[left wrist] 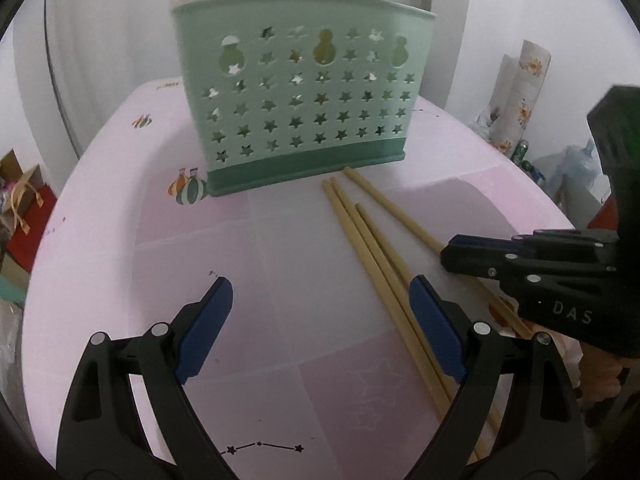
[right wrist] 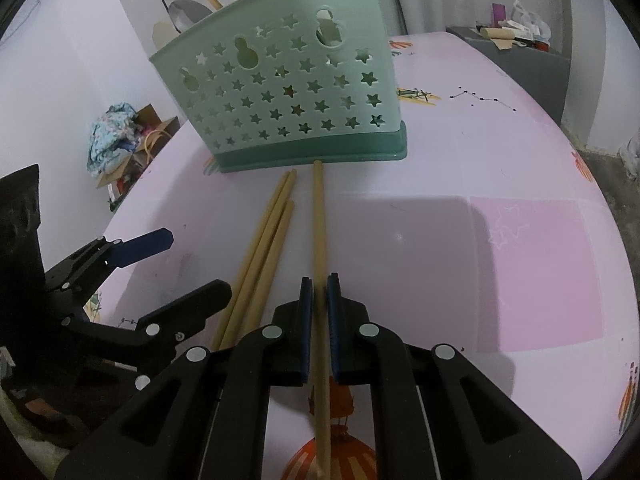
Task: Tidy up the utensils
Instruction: 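Hold the chopstick in the right gripper while the left gripper grasps another chopstick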
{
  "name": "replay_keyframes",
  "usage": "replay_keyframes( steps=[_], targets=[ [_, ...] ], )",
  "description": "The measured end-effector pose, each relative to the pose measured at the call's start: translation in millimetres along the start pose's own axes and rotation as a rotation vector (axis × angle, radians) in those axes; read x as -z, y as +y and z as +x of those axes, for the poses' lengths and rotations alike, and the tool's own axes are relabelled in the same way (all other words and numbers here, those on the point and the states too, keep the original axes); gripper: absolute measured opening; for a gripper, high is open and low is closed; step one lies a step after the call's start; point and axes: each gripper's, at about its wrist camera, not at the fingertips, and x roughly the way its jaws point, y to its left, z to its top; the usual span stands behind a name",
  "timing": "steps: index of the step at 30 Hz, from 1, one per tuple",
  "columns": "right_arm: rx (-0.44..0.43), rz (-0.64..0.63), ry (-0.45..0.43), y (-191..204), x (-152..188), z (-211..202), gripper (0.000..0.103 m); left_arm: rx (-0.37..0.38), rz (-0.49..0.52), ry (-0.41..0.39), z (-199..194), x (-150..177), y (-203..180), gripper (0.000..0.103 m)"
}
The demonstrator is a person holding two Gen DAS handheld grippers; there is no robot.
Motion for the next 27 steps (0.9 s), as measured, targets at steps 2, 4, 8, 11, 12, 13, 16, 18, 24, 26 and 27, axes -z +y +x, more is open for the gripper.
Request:
replay_keyframes(
  steps=[2,4,8,11,12,13,16,18,24,26,27],
  targets=[
    [-0.002,0.002,-0.001,0,0,0,0.008,0.005,0.000,0.017,3,1,0,0.086],
    [-0.005,0.006,-0.004,0,0,0,0.008,0.005,0.024,0.029,5,2,-3,0.087],
    [-0.018,0.021,-0.001,-2,-2,2,0.008,0.006,0.018,0.036,7,2,-4,0.087],
    [-0.019,0.017,0.000,-1,-1,1,0.008,-0.001,-0.009,0.032,4,4,1,0.087],
    [-0.019,0.019,0.001,-2,-1,1,0.008,0.006,-0.021,0.030,5,3,2,0.087],
    [-0.020,0.022,0.000,-2,-1,1,0.008,0.019,-0.039,0.026,4,3,5,0.087],
    [-0.029,0.026,-0.004,-4,0,1,0.008,0.019,-0.067,0.019,5,1,13,0.087],
    [-0.032,0.032,0.000,-5,-1,1,0.008,0.007,-0.060,0.024,6,1,11,0.087],
    [-0.033,0.035,0.000,-5,-1,1,0.008,-0.052,0.039,0.057,14,-1,-6,0.088],
    [-0.034,0.034,-0.003,-5,0,0,0.008,-0.048,0.031,0.057,14,-2,-5,0.088],
    [-0.033,0.033,-0.003,-5,0,1,0.008,-0.045,0.014,0.053,13,-2,-3,0.088]
  ],
)
